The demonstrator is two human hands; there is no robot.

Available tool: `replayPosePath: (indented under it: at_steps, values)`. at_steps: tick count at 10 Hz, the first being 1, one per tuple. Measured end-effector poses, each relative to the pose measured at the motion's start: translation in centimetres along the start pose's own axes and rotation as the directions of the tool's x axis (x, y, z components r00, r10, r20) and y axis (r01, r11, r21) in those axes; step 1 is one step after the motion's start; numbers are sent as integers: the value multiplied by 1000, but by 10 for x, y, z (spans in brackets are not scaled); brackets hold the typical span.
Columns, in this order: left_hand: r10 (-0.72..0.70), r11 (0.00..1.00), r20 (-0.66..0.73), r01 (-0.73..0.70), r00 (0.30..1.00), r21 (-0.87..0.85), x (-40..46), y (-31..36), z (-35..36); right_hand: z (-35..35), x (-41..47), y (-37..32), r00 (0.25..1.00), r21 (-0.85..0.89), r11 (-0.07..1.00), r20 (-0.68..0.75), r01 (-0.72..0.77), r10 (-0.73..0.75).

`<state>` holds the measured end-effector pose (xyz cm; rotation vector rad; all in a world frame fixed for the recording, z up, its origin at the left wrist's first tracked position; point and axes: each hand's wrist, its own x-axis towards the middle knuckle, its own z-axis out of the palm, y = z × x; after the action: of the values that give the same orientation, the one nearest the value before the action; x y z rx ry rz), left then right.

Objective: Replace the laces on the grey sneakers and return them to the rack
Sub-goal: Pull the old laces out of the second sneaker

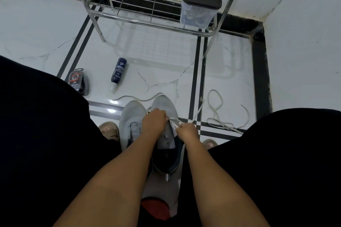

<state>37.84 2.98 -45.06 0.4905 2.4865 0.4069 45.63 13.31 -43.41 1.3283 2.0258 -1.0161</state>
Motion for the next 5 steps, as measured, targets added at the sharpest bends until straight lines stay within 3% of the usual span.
replayPosePath:
  at_steps: [1, 2, 3, 4, 5]
  values:
    - [-512, 191, 108, 236, 852, -953, 9, -10, -30, -7, 6, 6, 997, 86, 994, -27, -68, 71]
    - [-542, -614, 412, -11, 732, -789, 7, -22, -57, -3, 7, 10, 998, 68, 996, -16, -63, 64]
    - [-405, 600, 4, 269, 914, -753, 12, -9, -52, 0, 7, 8, 999, 39, 999, -26, -30, 31]
    - [26, 999, 102, -28, 994, 16, 2, 9, -19, -1, 8, 4, 999, 21, 1000, -40, -23, 24]
    - [82, 961, 24, -85, 996, 263, -12, 12, -3, 1, 7, 3, 1000, -21, 1000, -21, 3, -3]
